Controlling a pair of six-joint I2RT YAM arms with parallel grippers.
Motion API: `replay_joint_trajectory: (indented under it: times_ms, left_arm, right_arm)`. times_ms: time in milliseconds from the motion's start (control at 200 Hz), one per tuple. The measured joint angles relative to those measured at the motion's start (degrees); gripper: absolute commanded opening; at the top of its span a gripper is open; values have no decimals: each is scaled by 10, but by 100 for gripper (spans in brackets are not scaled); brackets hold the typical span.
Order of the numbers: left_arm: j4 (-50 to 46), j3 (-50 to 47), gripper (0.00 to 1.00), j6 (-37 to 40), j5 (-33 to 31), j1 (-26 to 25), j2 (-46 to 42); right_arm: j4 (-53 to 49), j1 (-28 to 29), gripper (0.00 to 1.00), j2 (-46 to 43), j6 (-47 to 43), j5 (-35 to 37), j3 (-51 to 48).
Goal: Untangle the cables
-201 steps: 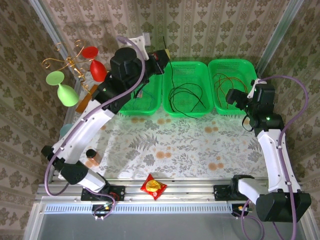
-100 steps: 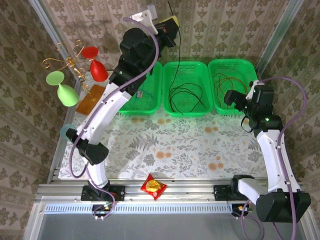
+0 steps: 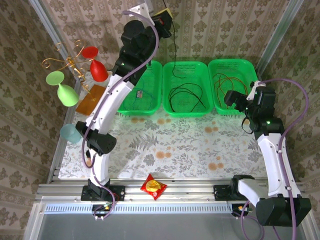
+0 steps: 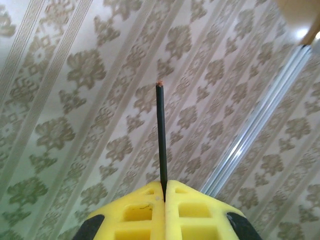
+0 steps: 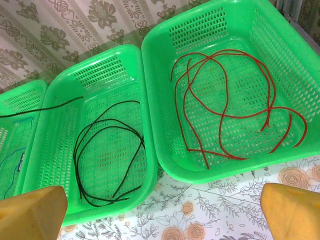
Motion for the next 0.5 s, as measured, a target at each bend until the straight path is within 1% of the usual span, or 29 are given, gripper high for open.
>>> replay_joint_trajectory:
  times_ms: [105,280,370,500]
  left_arm:
    - [-8,-12,0,-1,13,0,30]
    - [-54,-42,0,-12,51,-3,115]
    - [-79,-66,0,-25,69,-4,159]
    - [-108,-73,0,-46,95,-5,214]
  right_arm:
    - [0,0,100,-2,-4,0,0]
    - [0,0,100,-2,-9,0,-4]
    - [0,0,100,-2,-9,0,-4]
    - [-1,0,100,-2,-9,0,-4]
